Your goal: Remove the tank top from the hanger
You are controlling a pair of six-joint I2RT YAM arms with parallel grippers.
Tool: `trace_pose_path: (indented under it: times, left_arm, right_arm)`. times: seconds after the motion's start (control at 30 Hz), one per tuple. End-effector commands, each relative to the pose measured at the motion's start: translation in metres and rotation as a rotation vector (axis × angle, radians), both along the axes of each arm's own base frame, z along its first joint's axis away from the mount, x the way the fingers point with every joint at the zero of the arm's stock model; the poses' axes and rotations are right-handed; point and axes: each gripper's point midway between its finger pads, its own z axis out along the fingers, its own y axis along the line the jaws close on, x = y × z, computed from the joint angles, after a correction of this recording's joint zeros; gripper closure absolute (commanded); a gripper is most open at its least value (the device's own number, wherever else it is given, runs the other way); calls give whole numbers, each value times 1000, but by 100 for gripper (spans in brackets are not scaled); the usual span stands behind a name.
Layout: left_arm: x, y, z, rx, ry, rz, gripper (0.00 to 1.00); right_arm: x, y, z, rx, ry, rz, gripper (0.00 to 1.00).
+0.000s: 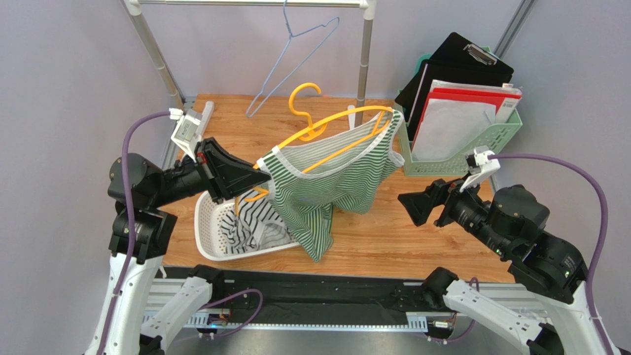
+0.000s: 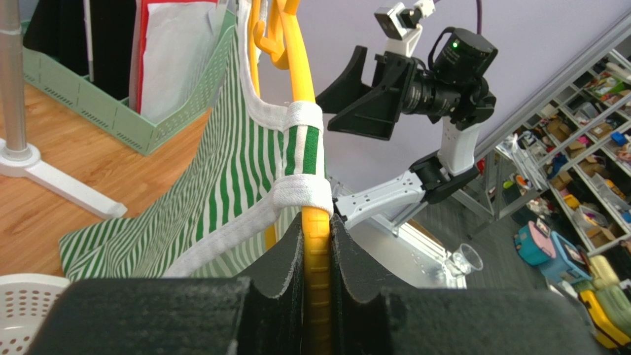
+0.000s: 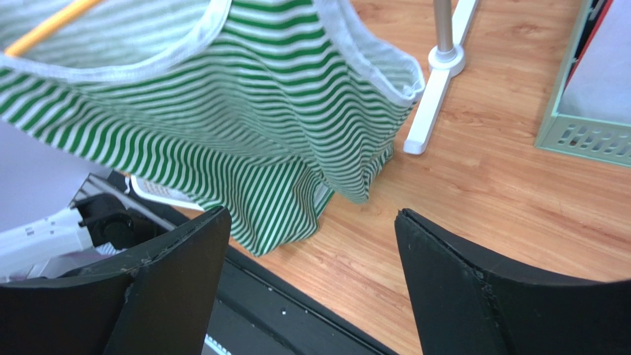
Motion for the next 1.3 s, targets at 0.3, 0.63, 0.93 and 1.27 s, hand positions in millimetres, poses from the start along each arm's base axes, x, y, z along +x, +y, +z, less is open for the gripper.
trace_pose_path:
  times: [0.3, 0.63, 0.93, 1.27]
  left_arm:
    - [-11, 5, -16, 15, -56, 20, 100]
    - [-18, 6, -19, 18, -61, 17, 100]
    - [-17, 7, -22, 22, -57, 26, 100]
    - [-22, 9, -21, 28, -70, 31, 100]
  right_arm:
    - [59, 48, 72, 99, -109, -25, 27]
    - [82, 71, 58, 76, -81, -20, 45]
    - [93, 68, 46, 51, -58, -80, 71]
    - [105, 57, 41, 37, -38, -183, 100]
